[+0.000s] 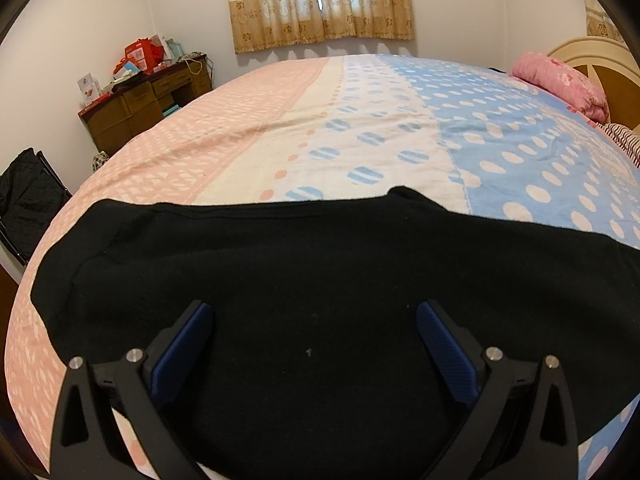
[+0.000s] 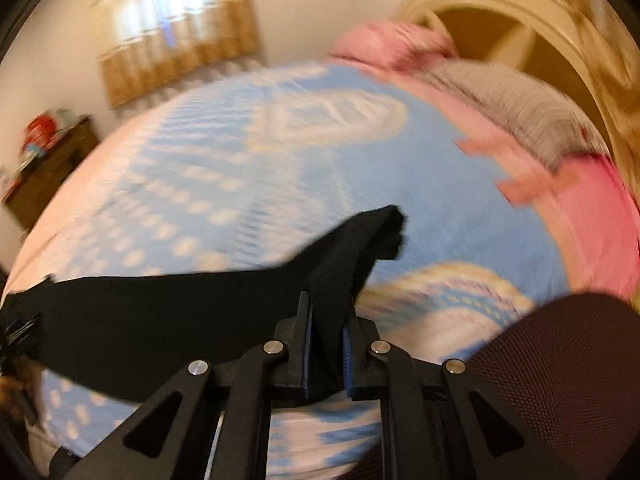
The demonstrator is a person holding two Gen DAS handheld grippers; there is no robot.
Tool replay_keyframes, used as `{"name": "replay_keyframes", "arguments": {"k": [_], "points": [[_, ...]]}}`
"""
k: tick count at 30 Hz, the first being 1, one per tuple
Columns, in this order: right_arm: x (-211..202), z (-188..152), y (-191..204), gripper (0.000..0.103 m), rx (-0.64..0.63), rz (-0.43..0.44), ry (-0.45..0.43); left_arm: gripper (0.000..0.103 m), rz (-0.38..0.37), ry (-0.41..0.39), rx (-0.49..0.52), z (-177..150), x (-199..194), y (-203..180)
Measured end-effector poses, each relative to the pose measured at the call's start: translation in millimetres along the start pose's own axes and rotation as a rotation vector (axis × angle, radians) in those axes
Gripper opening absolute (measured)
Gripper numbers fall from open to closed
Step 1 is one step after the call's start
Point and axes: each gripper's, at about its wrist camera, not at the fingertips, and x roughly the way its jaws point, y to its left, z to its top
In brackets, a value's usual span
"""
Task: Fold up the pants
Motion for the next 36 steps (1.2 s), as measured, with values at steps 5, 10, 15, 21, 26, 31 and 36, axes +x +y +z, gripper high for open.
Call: {"name": "replay_keyframes", "arguments": {"k": [5, 10, 15, 21, 26, 31, 36], "points": [[-28, 9, 94, 0.012, -0.147, 0.161, -0.056, 0.103, -0.006, -0.002, -0.004, 0, 0, -1], [-15, -5, 188, 0.012, -0.297, 0.276, -0.034, 0.103, -0.012, -0.005, -0.008, 0, 0, 0], [27, -40, 266, 0.012, -0.425, 0.279, 0.009, 0.103, -0.018, -0.006, -0.012, -1, 0, 0], [74, -90, 314, 0.038, -0.531, 0.219, 0.000, 0.103, -0.021, -0.010, -0.013, -1, 0, 0], [59, -108, 334, 0.078, -0.639, 0.313, -0.064, 0.103, -0.021, -0.010, -0.013, -1, 0, 0], [25, -87, 308, 0.078, -0.474, 0.602, -0.073, 0.103, -0.021, -0.010, -0.013, -1, 0, 0], [32, -52, 242, 0.078, -0.152, 0.585, -0.111, 0.103, -0.019, -0.011, -0.012, -1, 0, 0]]}}
